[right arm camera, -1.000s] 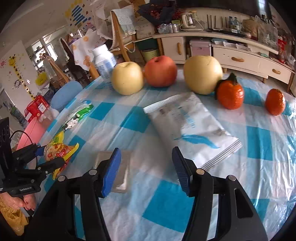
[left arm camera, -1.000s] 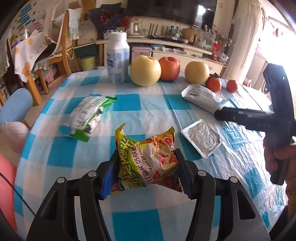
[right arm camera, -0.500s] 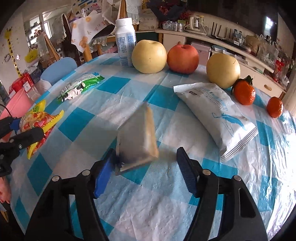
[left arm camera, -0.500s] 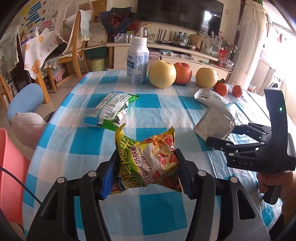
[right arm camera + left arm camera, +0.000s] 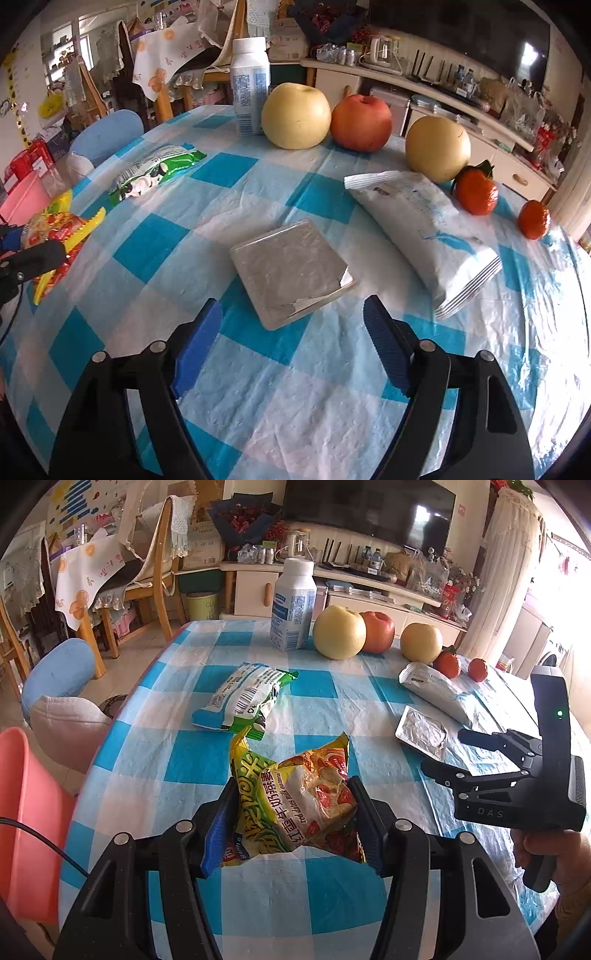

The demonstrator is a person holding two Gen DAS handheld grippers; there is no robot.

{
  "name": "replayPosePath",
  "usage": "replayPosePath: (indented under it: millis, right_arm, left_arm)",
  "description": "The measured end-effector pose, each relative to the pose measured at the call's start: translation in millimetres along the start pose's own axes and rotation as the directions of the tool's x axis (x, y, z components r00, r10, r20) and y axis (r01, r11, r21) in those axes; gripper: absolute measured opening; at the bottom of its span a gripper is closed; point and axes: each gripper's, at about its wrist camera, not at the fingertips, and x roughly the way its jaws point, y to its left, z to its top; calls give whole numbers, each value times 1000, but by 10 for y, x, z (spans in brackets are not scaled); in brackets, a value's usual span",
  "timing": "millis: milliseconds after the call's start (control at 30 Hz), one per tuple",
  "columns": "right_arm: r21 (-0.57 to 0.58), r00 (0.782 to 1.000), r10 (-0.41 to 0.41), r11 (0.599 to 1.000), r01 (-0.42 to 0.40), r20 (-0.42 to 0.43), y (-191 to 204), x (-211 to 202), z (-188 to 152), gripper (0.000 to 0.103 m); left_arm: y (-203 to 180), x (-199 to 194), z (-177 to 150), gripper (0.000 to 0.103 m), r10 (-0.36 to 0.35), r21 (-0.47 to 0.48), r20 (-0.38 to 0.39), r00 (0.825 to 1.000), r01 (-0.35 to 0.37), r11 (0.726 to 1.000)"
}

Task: Collect trash
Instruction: 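Grasp the silver foil packet with the right tool while the left tool holds the yellow bag, then carry the yellow bag and silver packet over the pink bucket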

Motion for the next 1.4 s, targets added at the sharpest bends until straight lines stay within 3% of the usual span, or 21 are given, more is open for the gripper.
replayPosePath:
  millis: [133,333,467,533,600,667,1067,1400]
  right_arm:
    - [-16,999,-54,998,54,-3,-50,66,77,89]
    - [57,998,64,996,-62,-25,-234,273,193,90]
    - [29,998,63,998,-62,-29,-161,301,203,90]
    - [5,999,44,999,-44,-23,-99,293,205,87]
    - [17,999,47,999,-47,-24,-77,286,204,75]
    - [31,999,47,998,-47,-21,-50,272,200,70]
    - [89,999,-38,995,37,16,141,58,104,66]
    - [125,997,-11,992,1,82,451,-316,98,66]
  left_arm:
    - [28,-74,23,59,-8,3,17,1000,8,1000]
    - [142,-111,48,59,-14,-28,14,1000,14,999]
    - [210,-143,77,59,-15,-45,20,1000,16,999]
    - [236,-157,89,59,-12,-52,22,1000,13,999]
    - [257,-178,99,59,-8,-55,25,1000,10,998]
    - [267,-207,102,59,-6,-58,30,1000,7,998]
    - [344,-427,148,59,31,-61,77,997,-26,998]
    - [487,-632,190,59,101,-76,124,987,-92,993]
